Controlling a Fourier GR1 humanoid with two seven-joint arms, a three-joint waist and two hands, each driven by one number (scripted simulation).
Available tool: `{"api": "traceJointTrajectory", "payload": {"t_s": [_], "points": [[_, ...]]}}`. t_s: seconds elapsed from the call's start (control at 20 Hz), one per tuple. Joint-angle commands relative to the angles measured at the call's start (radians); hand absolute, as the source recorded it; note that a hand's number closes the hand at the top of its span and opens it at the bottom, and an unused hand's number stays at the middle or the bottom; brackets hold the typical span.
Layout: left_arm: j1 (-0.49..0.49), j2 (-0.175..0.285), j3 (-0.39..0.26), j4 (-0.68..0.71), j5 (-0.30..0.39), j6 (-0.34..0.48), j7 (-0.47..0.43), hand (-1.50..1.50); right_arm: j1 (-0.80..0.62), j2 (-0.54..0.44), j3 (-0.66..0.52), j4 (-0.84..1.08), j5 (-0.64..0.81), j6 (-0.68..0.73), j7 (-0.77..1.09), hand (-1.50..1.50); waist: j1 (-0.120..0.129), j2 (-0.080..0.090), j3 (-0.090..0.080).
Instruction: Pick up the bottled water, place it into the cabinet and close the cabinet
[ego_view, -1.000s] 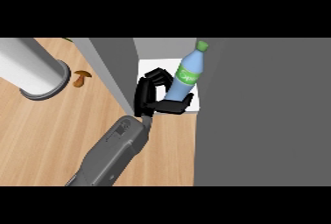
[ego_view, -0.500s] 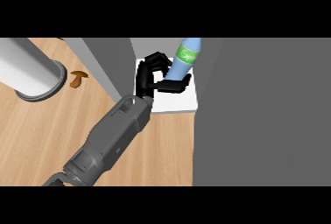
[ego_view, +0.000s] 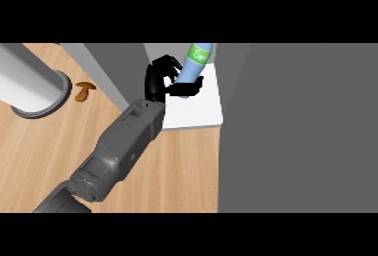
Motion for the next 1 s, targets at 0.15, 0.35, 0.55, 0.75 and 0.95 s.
{"api": "traceJointTrajectory", "payload": {"t_s": [0.15, 0.35, 0.55, 0.75, 0.95], "points": [[-0.043, 0.033, 0.065, 0.116, 0.013, -0.006, -0.062, 1.5, 0.03, 0.012, 0.018, -0.036, -0.048, 0.021, -0.005, -1.5, -0.018, 0.009, -0.001], [-0.089, 0.039, 0.019, 0.167, -0.049, 0.06, -0.087, -1.5, -0.001, 0.004, 0.0, -0.03, -0.073, 0.03, 0.013, -1.5, -0.018, 0.015, -0.001], [-0.137, 0.054, 0.025, 0.199, -0.056, 0.088, -0.079, -1.5, 0.018, -0.005, -0.01, -0.021, -0.059, 0.056, -0.02, -1.5, -0.039, 0.015, 0.0], [-0.15, 0.058, 0.026, 0.215, -0.064, 0.079, -0.086, -1.5, 0.014, -0.008, -0.007, -0.019, -0.089, 0.071, -0.018, -1.5, -0.031, 0.016, 0.0], [-0.142, 0.028, 0.034, 0.192, -0.06, -0.001, -0.125, -1.5, 0.026, -0.012, -0.018, -0.002, -0.079, 0.089, -0.042, -1.5, -0.04, 0.017, -0.001]]}}
